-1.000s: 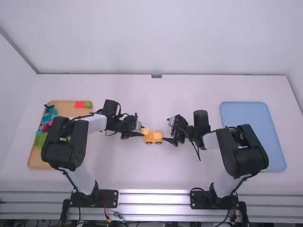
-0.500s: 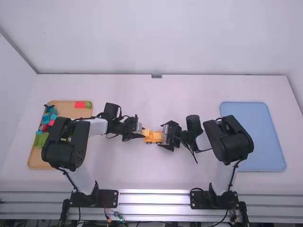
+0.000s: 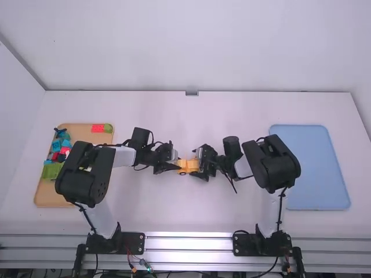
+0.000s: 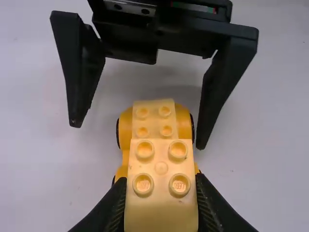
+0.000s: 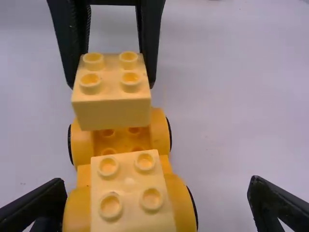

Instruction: Assemble lego blocks to make yellow taxi

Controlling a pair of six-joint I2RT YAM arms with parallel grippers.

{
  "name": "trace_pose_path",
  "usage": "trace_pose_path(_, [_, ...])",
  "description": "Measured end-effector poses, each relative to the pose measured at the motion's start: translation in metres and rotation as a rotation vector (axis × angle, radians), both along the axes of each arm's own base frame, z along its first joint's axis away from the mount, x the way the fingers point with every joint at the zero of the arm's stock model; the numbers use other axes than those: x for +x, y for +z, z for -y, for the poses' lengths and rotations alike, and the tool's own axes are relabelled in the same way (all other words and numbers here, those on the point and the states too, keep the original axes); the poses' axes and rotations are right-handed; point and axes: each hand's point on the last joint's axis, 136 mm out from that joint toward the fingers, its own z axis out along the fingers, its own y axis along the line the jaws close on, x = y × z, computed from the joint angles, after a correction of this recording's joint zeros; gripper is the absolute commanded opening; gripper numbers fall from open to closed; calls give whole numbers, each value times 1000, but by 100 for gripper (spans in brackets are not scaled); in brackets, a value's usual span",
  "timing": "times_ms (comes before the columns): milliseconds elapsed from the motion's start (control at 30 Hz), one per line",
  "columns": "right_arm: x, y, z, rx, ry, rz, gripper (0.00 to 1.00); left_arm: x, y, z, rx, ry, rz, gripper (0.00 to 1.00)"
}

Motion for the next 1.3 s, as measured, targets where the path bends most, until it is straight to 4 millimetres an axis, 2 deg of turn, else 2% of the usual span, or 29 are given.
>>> trace_pose_path(200, [-5, 0, -3, -4, 32, 34, 100, 3, 0, 0, 2, 9, 8, 2])
trace_pose_path(333, [-8, -7, 1, -21, 33, -1, 100, 3, 0, 0, 2, 15, -3, 2])
trace_pose_path(467, [-17, -15, 4, -53, 63, -84, 91, 2, -1, 0, 3, 17, -11, 2])
trace_pose_path(833, [-6, -8, -2, -64, 107, -48, 84, 1, -1, -1, 3, 17, -13, 2])
trace_pose_path(867, [-6, -8, -3, -60, 112, -47, 79, 1, -2, -1, 4, 17, -15, 2])
trace_pose_path(900, [-6, -8, -3, -60, 112, -47, 79, 1, -2, -1, 4, 17, -15, 2])
trace_pose_path(967, [-7, -7, -3, -55, 119, -43, 63, 0, -3, -1, 3, 17, -18, 2])
trace_pose_path(1000, [-7, -7, -3, -54, 119, -43, 61, 0, -2, -1, 3, 16, -15, 2])
trace_pose_path(1033, [-7, -7, -3, -53, 120, -42, 52, 0, -3, 0, 3, 15, -10, 2])
trace_pose_path(1067, [-7, -6, -4, -50, 122, -42, 49, 0, -3, 0, 4, 13, -9, 2])
trace_pose_path(1300, [-10, -5, -4, -42, 132, -48, 48, 2, -4, 10, 22, 9, 18, 2])
